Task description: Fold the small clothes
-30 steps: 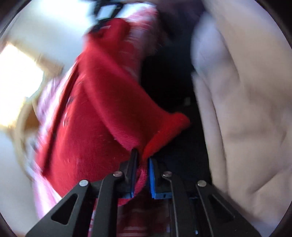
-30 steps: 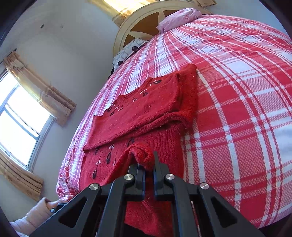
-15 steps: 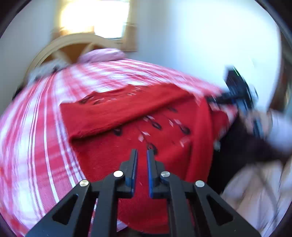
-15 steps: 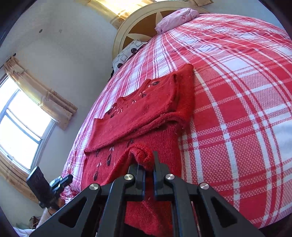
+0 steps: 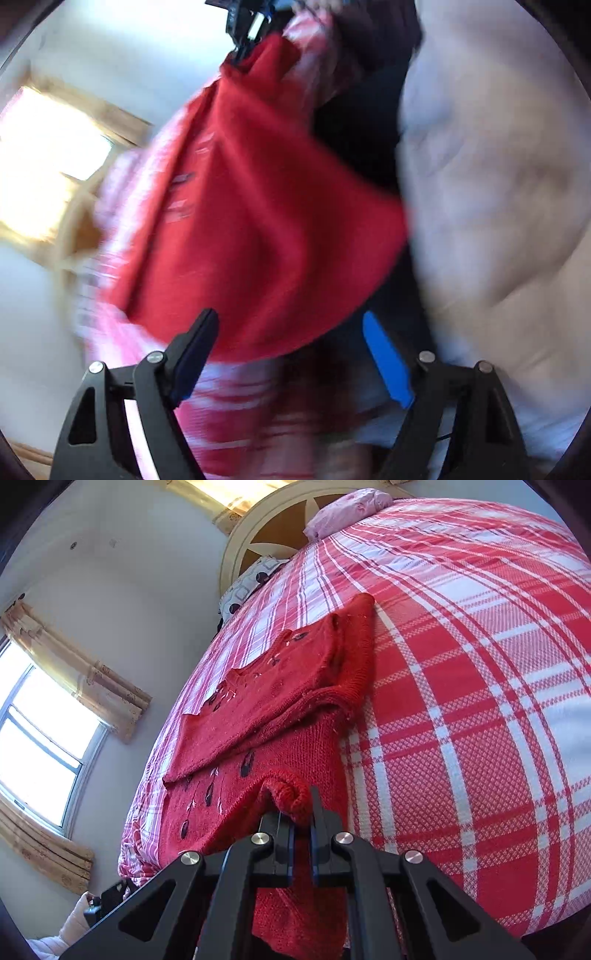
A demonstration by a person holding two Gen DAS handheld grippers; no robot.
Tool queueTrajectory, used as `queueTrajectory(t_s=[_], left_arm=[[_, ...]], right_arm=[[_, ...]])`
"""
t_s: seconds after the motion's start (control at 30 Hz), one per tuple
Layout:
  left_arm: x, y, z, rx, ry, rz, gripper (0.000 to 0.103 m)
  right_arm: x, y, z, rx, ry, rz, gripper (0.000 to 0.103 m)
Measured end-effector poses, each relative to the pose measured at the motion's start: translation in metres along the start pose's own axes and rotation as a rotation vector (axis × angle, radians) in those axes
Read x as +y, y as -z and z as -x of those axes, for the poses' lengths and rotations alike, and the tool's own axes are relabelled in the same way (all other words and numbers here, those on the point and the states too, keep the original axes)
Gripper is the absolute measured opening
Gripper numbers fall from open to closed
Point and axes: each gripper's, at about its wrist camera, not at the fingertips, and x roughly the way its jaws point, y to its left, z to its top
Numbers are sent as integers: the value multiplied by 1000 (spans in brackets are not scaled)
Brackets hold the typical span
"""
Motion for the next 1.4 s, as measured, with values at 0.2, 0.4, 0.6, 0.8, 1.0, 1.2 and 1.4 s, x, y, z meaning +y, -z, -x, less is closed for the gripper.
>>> queueTrajectory(t_s=[0.2, 0.4, 0.6, 0.8, 1.0, 1.2, 1.4], left_arm=[[-66, 22, -15, -17, -171, -406, 78], [-51, 18, -11, -70, -256, -316, 59], [-43, 3, -15, -111, -250, -287, 34], [37, -3, -4, -148, 89, 254, 15], [160, 50, -24, -299, 308, 1197, 15], [174, 112, -91, -98, 543, 1667, 18], [199, 130, -74, -102, 493, 1665, 60]], right_arm=[[4, -2, 1, -4, 12, 14, 6], [4, 0, -2, 4, 6, -2, 6], [2, 0, -3, 4, 9, -9, 6], [2, 1, 2, -8, 5, -5, 6], [-10, -9, -1, -23, -12, -55, 6], [-16, -10, -13, -6, -8, -73, 6], [-14, -12, -13, 14, 3, -37, 6]])
